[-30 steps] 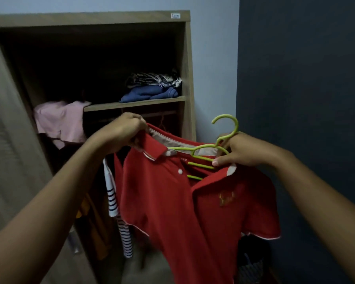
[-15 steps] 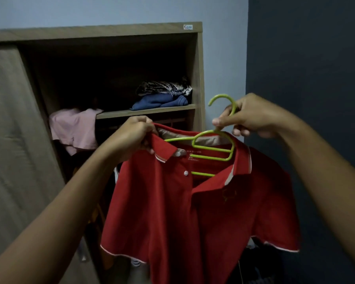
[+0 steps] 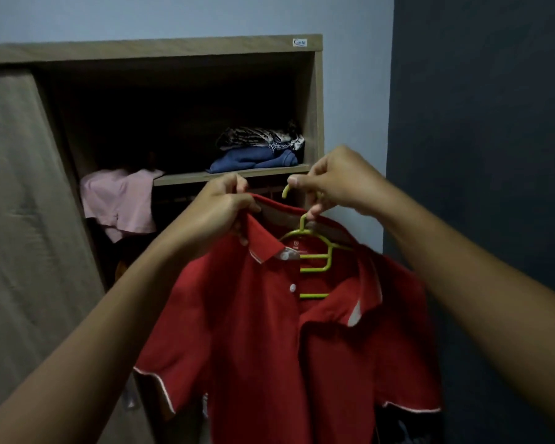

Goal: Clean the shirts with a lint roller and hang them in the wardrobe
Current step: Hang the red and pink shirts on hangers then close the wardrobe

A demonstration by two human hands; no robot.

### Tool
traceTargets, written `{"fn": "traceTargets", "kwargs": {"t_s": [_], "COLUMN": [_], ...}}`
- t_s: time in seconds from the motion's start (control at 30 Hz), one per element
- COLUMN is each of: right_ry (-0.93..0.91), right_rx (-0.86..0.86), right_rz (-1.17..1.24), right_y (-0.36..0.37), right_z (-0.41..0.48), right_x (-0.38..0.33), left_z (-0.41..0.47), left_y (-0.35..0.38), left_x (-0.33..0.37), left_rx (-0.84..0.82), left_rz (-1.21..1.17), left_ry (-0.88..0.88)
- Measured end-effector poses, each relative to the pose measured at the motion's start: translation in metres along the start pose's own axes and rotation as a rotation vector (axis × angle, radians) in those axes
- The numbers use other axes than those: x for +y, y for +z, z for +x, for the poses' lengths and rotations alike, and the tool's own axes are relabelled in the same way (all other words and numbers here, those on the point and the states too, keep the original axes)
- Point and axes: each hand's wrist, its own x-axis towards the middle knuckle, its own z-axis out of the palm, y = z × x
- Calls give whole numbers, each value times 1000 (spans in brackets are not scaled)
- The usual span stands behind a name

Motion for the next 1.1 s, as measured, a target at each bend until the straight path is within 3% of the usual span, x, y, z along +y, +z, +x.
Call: {"fn": "traceTargets", "kwargs": {"t_s": [0.13, 0.23, 0.3, 0.43, 0.67, 0.8, 0.93, 1.1], "right_ry": [-103, -145, -171, -263, -395, -435, -377, -128], "right_rx": [180, 141, 128, 165, 150, 67, -3, -373], "right_rz": [-8, -17, -7, 40, 11, 44, -92, -342], "right_y": [0, 8, 14, 10, -1, -3, -2, -19], "right_z": [6, 6, 5, -2, -10, -6, 2, 3], "right_x": [-2, -8, -11, -23, -43, -24, 18, 64], "left_z": [-10, -18, -21, -23, -24, -27, -28, -28], "left_y": [-4, -9, -13, -23, -33, -35, -43, -58], "left_x": [-4, -6, -7, -19, -42, -44, -55, -83], "left_rx": [-29, -117, -98, 161, 5, 16, 30, 67], "left_rz": [-18, 36, 192, 649, 894, 901, 875, 764], "left_ry": [-24, 16, 109, 359, 421, 425, 376, 315]}}
